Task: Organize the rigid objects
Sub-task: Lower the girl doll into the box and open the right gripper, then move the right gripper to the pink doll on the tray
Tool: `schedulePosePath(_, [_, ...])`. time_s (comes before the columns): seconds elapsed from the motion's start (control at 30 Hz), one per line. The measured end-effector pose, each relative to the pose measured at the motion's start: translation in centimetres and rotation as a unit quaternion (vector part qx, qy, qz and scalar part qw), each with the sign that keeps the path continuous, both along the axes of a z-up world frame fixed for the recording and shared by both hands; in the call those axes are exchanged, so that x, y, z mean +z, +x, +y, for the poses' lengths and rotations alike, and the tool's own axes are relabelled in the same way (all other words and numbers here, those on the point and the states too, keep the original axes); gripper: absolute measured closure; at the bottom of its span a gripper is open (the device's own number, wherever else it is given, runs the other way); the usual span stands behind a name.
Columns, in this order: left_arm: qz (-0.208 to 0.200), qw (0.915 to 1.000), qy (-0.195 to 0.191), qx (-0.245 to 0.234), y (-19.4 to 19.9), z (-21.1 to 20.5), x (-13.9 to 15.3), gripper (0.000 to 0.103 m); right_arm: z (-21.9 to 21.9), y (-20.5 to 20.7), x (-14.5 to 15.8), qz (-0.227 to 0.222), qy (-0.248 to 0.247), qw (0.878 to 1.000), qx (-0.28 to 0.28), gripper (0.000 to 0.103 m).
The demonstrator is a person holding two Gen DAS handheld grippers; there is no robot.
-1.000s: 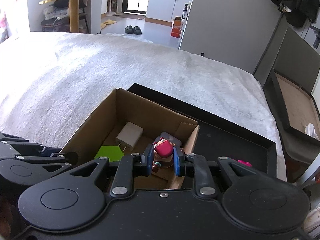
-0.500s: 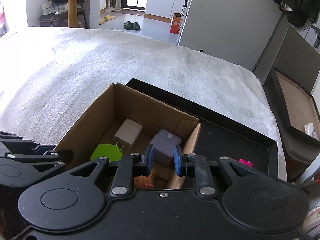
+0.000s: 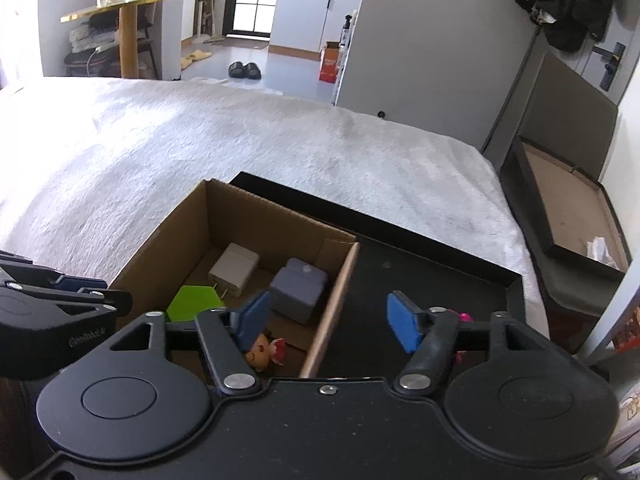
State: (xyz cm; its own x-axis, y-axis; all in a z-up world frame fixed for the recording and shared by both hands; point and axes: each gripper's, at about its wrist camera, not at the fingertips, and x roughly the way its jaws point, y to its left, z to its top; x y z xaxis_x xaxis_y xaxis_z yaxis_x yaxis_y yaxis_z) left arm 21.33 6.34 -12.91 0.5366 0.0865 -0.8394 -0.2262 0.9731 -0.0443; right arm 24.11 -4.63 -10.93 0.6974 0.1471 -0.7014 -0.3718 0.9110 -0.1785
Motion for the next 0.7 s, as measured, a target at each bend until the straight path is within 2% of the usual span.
schedulePosePath(0.43, [-0.027, 0.9992, 0.023, -0.017, -0.9, -2.6, 2.7, 0.086, -3.9, -1.1, 0.9, -0.004, 0.039, 0.999, -0.024, 0.036])
schedulePosePath(0.53, [-0.030, 0.9987, 0.034, -0.021, -0.9, -3.4, 3.2, 0.086, -4.8, -1.3, 1.0, -0.004, 0.048, 0.998, -0.028, 0.026])
schedulePosePath(0.6, [-0.033, 0.9984, 0.039, -0.025, -0.9, -4.0, 3.5, 0.086, -5.3, -1.6, 1.2, -0.011, 0.053, 0.998, -0.032, 0.015])
schedulePosePath(0.7, [-0.029, 0.9982, 0.038, -0.037, -0.8, -4.8, 3.7, 0.086, -6.1, -1.6, 1.3, -0.012, 0.061, 0.997, -0.036, 0.012])
